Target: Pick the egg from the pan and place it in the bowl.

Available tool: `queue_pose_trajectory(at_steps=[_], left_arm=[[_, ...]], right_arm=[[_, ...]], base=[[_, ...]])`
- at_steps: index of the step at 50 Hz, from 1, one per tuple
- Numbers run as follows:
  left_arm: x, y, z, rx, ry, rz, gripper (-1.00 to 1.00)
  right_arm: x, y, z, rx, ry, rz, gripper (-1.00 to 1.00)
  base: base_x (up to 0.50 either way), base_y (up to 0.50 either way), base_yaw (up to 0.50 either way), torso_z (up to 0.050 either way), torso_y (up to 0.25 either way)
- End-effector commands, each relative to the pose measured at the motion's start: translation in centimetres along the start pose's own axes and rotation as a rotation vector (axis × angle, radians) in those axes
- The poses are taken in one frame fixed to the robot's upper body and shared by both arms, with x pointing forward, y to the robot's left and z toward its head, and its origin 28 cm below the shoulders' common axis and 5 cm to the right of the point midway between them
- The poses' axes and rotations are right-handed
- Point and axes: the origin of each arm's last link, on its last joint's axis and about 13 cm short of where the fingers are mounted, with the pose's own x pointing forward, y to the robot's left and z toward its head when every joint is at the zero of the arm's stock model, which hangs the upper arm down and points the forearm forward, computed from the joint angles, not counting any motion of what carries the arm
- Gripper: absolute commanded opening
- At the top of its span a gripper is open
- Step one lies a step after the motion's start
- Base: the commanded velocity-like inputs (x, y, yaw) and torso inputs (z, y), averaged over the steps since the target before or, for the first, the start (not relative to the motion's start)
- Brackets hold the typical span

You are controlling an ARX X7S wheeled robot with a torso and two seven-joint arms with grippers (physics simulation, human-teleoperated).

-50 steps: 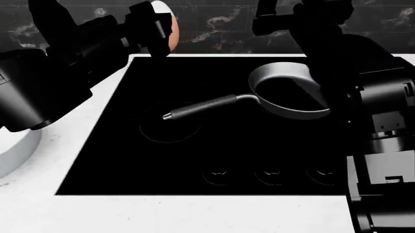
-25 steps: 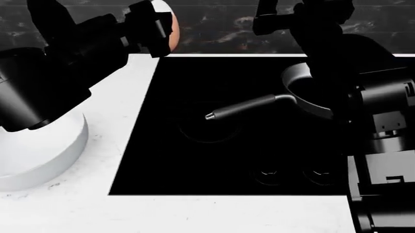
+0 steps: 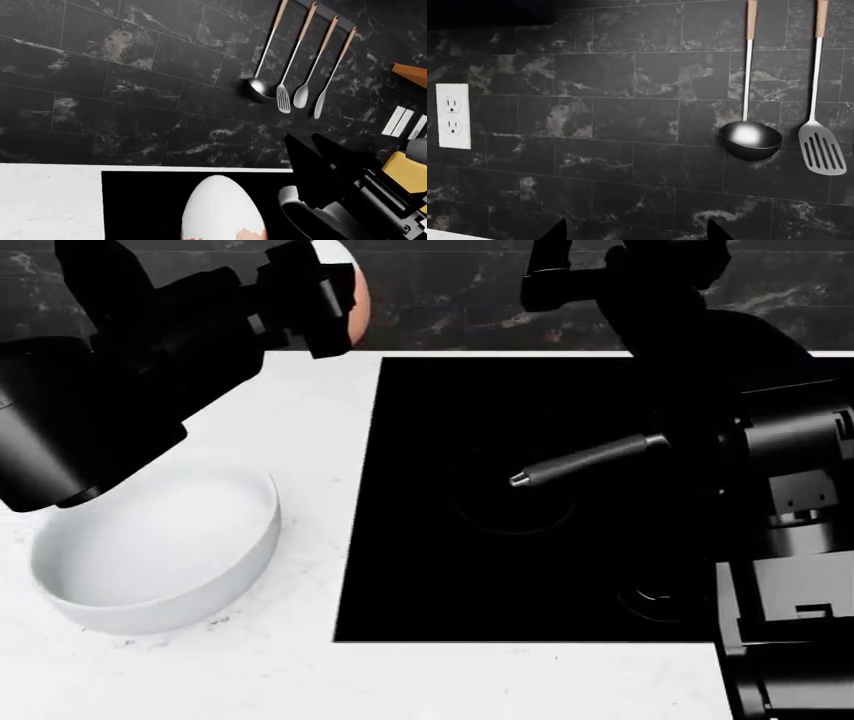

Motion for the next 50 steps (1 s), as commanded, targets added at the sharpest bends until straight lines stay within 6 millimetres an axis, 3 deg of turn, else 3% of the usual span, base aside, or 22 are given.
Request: queue_pose_trajectory(at_steps=[1,25,32,50], left_arm=[[0.0,-0.1,0.1,-0.008,0.0,0.002,-1.0],[0.0,-0.2,0.6,0.019,0.022,0.026,-1.0],[-0.1,-1.2,1.8,0.067,0.133,0.126,-1.0],[-2.9,-4.3,4.4,0.196,0.36,0.232,-1.0]], right_arm=[[0.1,0.0,-0.1,0.003,-0.001,0.001,1.0],[0.2,0.0,-0.4,0.015,-0.001,-0.002,1.0],[0.3,0.0,-0.6,0.028,-0.005,-0.003,1.0],[1.2,0.2,-1.9,0.065,-0.004,0.024,1.0]], base=[[0.0,0.29,0.0,0.0,0.0],[0.0,0.21,0.0,0.0,0.0],[0.0,0.0,0.0,0.0,0.0],[0.0,0.0,0.0,0.0,0.0]])
